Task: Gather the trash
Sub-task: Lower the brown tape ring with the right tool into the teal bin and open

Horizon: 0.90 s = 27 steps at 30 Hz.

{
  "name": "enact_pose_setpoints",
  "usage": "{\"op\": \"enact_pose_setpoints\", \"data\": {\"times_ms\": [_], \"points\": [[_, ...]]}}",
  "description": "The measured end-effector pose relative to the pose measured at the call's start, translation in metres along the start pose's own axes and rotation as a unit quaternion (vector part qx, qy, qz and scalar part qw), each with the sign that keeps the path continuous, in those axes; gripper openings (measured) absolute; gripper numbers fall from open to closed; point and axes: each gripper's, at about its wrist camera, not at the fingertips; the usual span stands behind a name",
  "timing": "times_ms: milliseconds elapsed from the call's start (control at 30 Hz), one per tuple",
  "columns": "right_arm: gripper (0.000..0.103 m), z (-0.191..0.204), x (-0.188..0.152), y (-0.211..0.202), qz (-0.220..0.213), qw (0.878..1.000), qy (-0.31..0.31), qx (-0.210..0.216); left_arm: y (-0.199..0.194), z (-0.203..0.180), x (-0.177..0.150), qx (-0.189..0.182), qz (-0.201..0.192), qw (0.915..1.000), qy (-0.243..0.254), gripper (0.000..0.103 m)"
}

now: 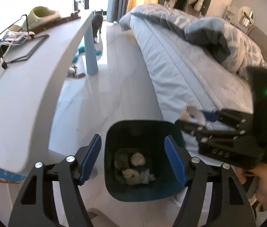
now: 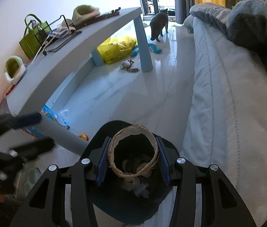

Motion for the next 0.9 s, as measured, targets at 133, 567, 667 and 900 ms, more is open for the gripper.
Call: {"op": "enact_pose_setpoints", "data": {"times_ms": [133, 567, 667, 900], "points": [[0.048, 0.001, -0.003, 0.014, 0.018, 1.0, 0.002, -0.002, -0.011, 0.005, 0.003, 0.008, -0.025, 0.9997, 0.001, 0.067], [0.048, 0.008, -0.021, 0.064, 0.08, 0.996, -0.019, -0.024, -0.059, 0.012, 0.015, 0.026, -0.136, 0.9903, 0.005, 0.06], [0.05, 0.006, -0.026, 0.071, 0.093, 0.995, -0.019, -0.025, -0.069, 0.011, 0.017, 0.028, -0.156, 0.9873, 0.006, 0.059], [0.068, 0.009, -0.037, 0.08, 0.111, 0.993, -0.032, -0.03, -0.086, 0.007, 0.021, 0.038, -0.182, 0.9825, 0.004, 0.059]]}}
Point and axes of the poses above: each gripper's, at about its wrist camera, not at the fingertips, and y roughly the way its jaws point, z to its left, x to its top, and after that the axes turned 11 degrees about y, right-handed
